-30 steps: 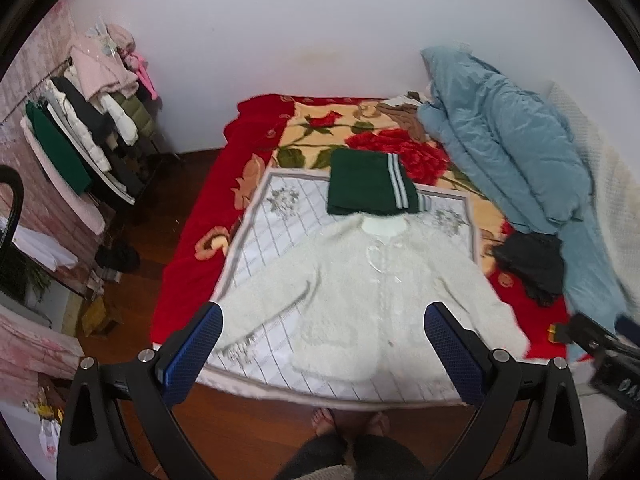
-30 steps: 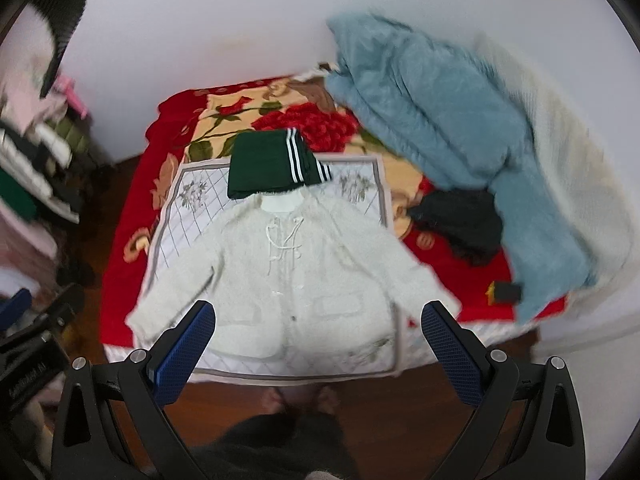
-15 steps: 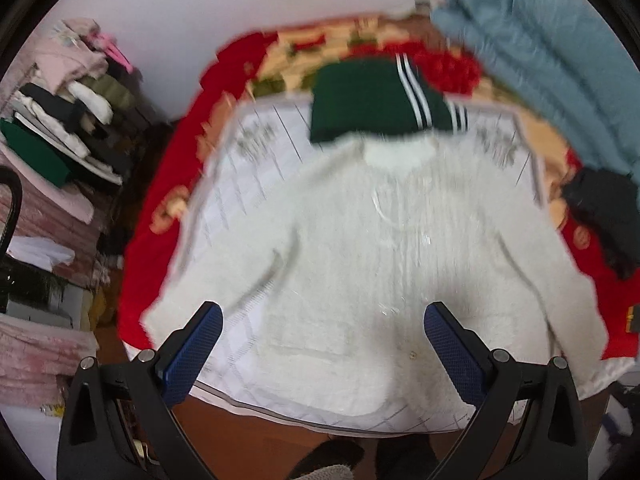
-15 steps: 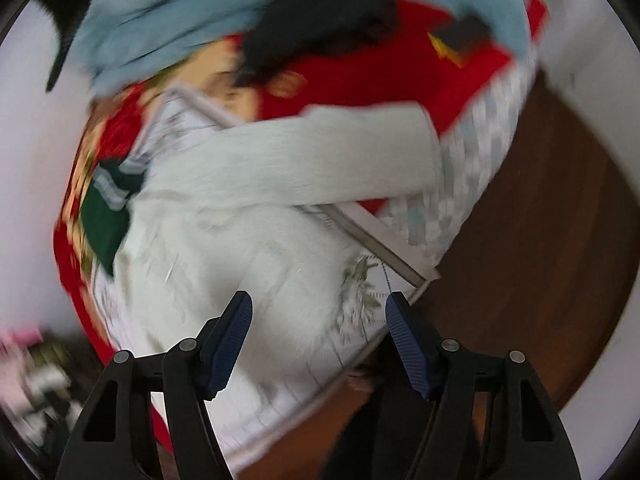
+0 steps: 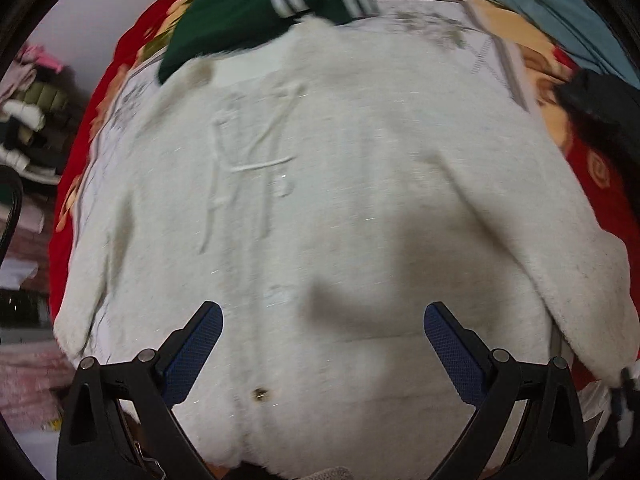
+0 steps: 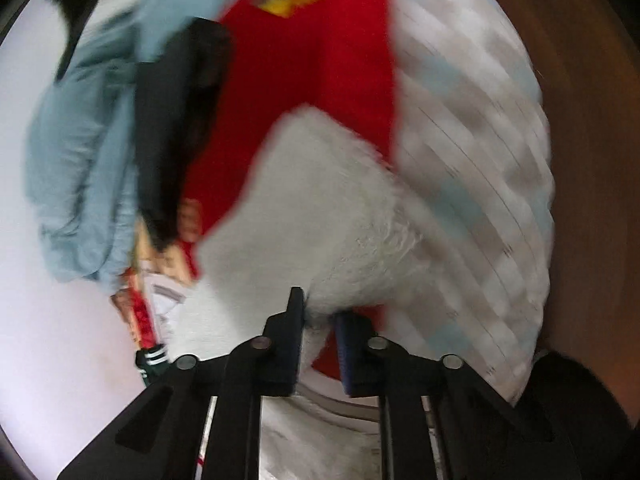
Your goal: Fold large clothes
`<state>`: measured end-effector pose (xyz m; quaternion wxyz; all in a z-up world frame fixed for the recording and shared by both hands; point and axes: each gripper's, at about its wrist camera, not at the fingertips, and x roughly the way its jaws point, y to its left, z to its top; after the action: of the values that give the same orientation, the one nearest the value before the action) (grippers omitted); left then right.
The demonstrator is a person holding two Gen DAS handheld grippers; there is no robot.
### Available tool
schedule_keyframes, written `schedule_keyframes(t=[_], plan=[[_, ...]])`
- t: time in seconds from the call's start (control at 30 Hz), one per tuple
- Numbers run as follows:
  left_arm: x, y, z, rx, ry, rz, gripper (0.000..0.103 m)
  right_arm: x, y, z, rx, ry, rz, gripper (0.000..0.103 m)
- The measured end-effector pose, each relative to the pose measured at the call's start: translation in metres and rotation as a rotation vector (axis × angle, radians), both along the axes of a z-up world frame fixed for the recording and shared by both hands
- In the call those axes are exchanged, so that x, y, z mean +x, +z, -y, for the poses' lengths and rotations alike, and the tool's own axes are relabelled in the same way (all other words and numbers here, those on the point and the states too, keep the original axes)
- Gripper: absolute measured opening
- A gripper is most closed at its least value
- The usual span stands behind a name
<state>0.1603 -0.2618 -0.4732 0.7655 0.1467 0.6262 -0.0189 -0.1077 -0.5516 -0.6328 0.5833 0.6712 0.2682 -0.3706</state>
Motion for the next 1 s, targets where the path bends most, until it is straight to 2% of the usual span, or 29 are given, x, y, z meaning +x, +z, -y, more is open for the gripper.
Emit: schedule_keyframes(t=[0.1, 0.13, 0.17, 0.27, 0.37, 0.4, 0.43, 0.5, 0.53, 0.57, 0.6, 0.63, 0.7, 0.73, 0.83, 0.93, 1.0], plan=[[0.001, -0.007, 0.023, -0.018, -0.029, 0.005, 0.103, 0.021, 0.003, 0.007, -0.048, 0.073, 0.027, 0.018], [0.001, -0.009, 0.028, -0.018, -0.036, 0.001, 0.103, 0.029, -0.004, 0.011, -0.039, 0.089, 0.011, 0.026], [0.002, -0.013, 0.032, -0.019, -0.043, -0.003, 0.103, 0.035, -0.016, 0.013, -0.018, 0.097, -0.002, 0.028], [0.004, -0.02, 0.039, -0.015, -0.05, -0.005, 0.103, 0.044, -0.04, 0.021, 0.027, 0.044, 0.069, 0.031], [0.008, -0.023, 0.034, -0.005, -0.042, -0.007, 0.103, 0.054, -0.036, 0.019, 0.06, 0.015, 0.042, 0.032], [0.009, -0.024, 0.031, -0.004, -0.033, -0.007, 0.103, 0.051, -0.032, 0.017, 0.079, -0.006, 0.038, 0.039], [0.01, -0.024, 0.027, -0.005, -0.022, -0.008, 0.103, 0.048, -0.029, 0.014, 0.085, -0.015, 0.026, 0.063], [0.015, -0.025, 0.018, -0.01, 0.007, -0.012, 0.103, 0.042, -0.026, 0.012, 0.08, -0.024, -0.046, 0.095], [0.016, -0.026, 0.016, -0.016, 0.017, -0.013, 0.103, 0.04, -0.029, 0.013, 0.074, -0.038, -0.04, 0.095], [0.018, -0.027, 0.012, -0.023, 0.031, -0.012, 0.103, 0.044, -0.034, 0.016, 0.084, -0.034, -0.029, 0.093], [0.019, -0.028, 0.009, -0.029, 0.042, -0.009, 0.103, 0.048, -0.039, 0.018, 0.095, -0.034, -0.024, 0.072], [0.02, -0.029, 0.007, -0.036, 0.048, -0.005, 0.103, 0.053, -0.042, 0.021, 0.088, -0.037, -0.044, 0.045], [0.021, -0.032, 0.005, -0.045, 0.051, -0.002, 0.103, 0.053, -0.039, 0.024, 0.057, -0.036, -0.098, 0.028], [0.021, -0.033, 0.005, -0.05, 0.051, -0.003, 0.103, 0.058, -0.033, 0.023, 0.02, -0.03, -0.112, 0.023], [0.023, -0.036, 0.0, -0.066, 0.049, -0.009, 0.103, 0.081, -0.003, 0.011, -0.115, 0.051, -0.205, 0.017], [0.025, -0.03, -0.009, -0.084, 0.051, -0.01, 0.103, 0.091, 0.029, -0.001, -0.17, 0.052, -0.241, 0.011], [0.027, -0.021, -0.018, -0.097, 0.058, 0.001, 0.103, 0.096, 0.05, -0.007, -0.209, 0.061, -0.249, 0.01]])
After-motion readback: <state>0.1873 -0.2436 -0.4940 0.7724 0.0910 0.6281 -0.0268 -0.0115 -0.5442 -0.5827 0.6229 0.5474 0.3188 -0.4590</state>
